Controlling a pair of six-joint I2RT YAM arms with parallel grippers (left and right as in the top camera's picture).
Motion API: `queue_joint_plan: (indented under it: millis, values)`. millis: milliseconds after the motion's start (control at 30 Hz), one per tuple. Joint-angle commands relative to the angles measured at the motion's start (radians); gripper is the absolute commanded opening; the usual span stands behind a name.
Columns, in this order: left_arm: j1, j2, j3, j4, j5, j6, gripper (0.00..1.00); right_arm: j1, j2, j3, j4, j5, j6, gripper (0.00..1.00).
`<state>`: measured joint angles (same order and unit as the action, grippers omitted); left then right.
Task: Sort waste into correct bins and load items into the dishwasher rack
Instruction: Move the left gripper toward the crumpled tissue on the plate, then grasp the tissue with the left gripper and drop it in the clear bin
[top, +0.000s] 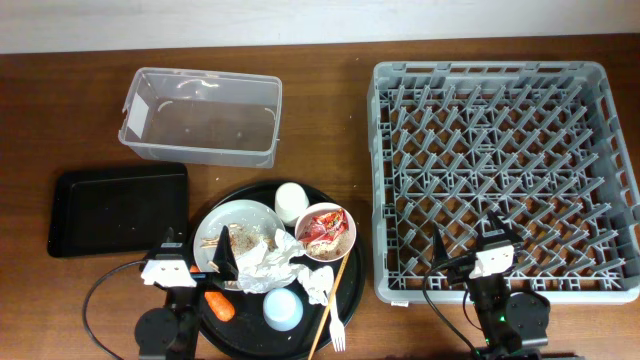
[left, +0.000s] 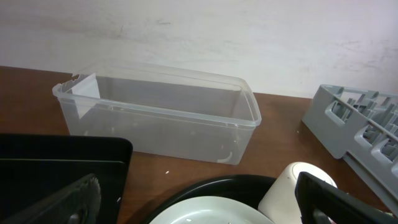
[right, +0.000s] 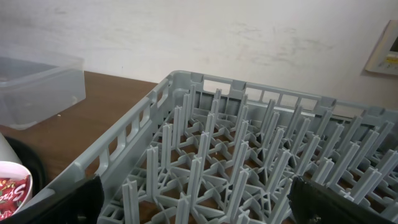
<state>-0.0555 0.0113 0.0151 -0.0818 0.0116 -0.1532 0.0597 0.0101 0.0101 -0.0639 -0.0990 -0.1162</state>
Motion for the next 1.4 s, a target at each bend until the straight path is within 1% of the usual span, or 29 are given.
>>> queue_joint_plan:
  millis: [0, 833, 933, 967, 1067, 1100, 1167, 1267, 1367]
  values:
    - [0.006, -0.005, -0.005, -0.001, 0.015, 0.016, 0.99, 0.006, -0.005, -0.005, -0.005, -0.013, -0.003, 0.98]
    - [0.006, -0.005, -0.005, -0.001, 0.015, 0.016, 0.99, 0.005, -0.005, -0.005, 0.001, -0.024, -0.003, 0.98]
    - [0.006, -0.005, -0.005, -0.001, 0.02, 0.016, 0.99, 0.006, -0.005, -0.001, 0.0, -0.029, 0.132, 0.98]
    - [0.006, -0.005, 0.014, -0.007, 0.027, 0.016, 0.99, 0.005, -0.004, 0.021, -0.024, -0.029, 0.183, 0.98]
    - [0.006, 0.0, 0.134, -0.191, 0.028, 0.011, 0.99, 0.006, -0.004, 0.126, -0.176, -0.04, 0.185, 0.98]
    - [0.006, 0.013, 0.175, -0.248, 0.044, 0.011, 0.99, 0.006, 0.0, 0.191, -0.279, -0.04, 0.185, 0.98]
    - [0.006, 0.078, 0.271, -0.351, 0.054, 0.011, 0.99, 0.006, 0.019, 0.269, -0.379, -0.04, 0.185, 0.98]
    - [0.006, 0.27, 0.404, -0.454, 0.098, 0.012, 0.99, 0.006, 0.135, 0.411, -0.524, -0.04, 0.185, 0.98]
    - [0.006, 0.566, 0.563, -0.594, 0.188, 0.012, 0.99, 0.005, 0.407, 0.6, -0.697, -0.056, 0.185, 0.98]
